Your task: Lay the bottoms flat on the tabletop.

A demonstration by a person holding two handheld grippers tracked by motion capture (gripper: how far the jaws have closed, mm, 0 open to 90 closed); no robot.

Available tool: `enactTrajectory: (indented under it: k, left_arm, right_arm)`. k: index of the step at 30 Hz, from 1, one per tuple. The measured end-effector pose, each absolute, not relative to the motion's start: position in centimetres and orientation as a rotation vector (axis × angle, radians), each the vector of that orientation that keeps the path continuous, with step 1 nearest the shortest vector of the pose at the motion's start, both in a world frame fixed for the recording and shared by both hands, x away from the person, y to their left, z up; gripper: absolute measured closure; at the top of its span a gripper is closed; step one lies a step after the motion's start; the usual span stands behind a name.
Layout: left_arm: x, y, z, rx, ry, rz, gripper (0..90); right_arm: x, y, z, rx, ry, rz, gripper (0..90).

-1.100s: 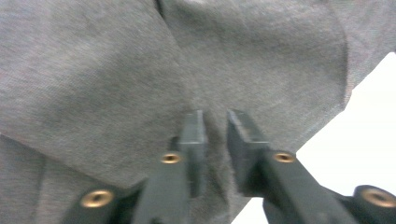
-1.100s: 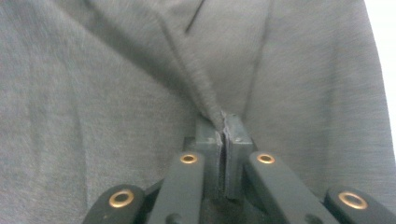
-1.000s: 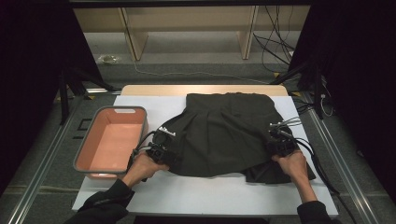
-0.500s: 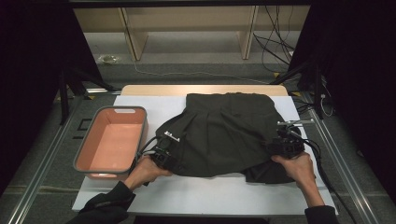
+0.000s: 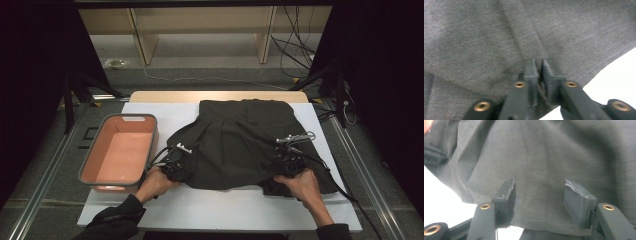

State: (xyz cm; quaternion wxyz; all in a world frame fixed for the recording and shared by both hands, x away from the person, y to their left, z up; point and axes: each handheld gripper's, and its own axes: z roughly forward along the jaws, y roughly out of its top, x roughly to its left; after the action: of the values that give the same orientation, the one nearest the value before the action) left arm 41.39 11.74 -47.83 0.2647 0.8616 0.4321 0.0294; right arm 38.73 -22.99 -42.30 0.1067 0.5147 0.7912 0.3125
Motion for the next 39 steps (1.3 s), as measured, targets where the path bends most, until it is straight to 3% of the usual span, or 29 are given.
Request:
enactTrajectory:
  k: [5,7,14,22,27,36,39]
  left_arm:
    - [41.4,11.7,-47.6,2.314,1.157,0.065,88.7]
    - [41.4,11.8,-47.2,2.294,1.15,0.058,88.8]
    - [41.5,12.4,-45.5,2.215,1.132,0.01,88.7]
    - [42.3,13.3,-42.8,2.082,1.134,0.013,88.9]
    - [43.0,13.3,-42.9,2.069,1.153,-0.005,89.0]
    - [43.6,13.3,-42.2,2.026,1.164,0.005,89.0]
    - [43.8,13.6,-42.1,2.02,1.169,0.01,89.0]
  right_arm:
    - [39.0,-21.9,-43.7,1.505,2.39,0.841,46.7]
    - [39.0,-21.5,-44.2,1.507,2.414,0.801,51.6]
    - [38.9,-20.9,-45.1,1.475,2.426,0.692,90.0]
    - [39.5,-23.1,-41.6,1.489,2.292,0.88,90.0]
    - [39.3,-22.4,-42.4,1.473,2.351,0.833,89.7]
    - [38.7,-20.7,-44.4,1.459,2.474,0.783,66.0]
    - [38.6,-20.1,-45.4,1.455,2.506,0.743,64.1]
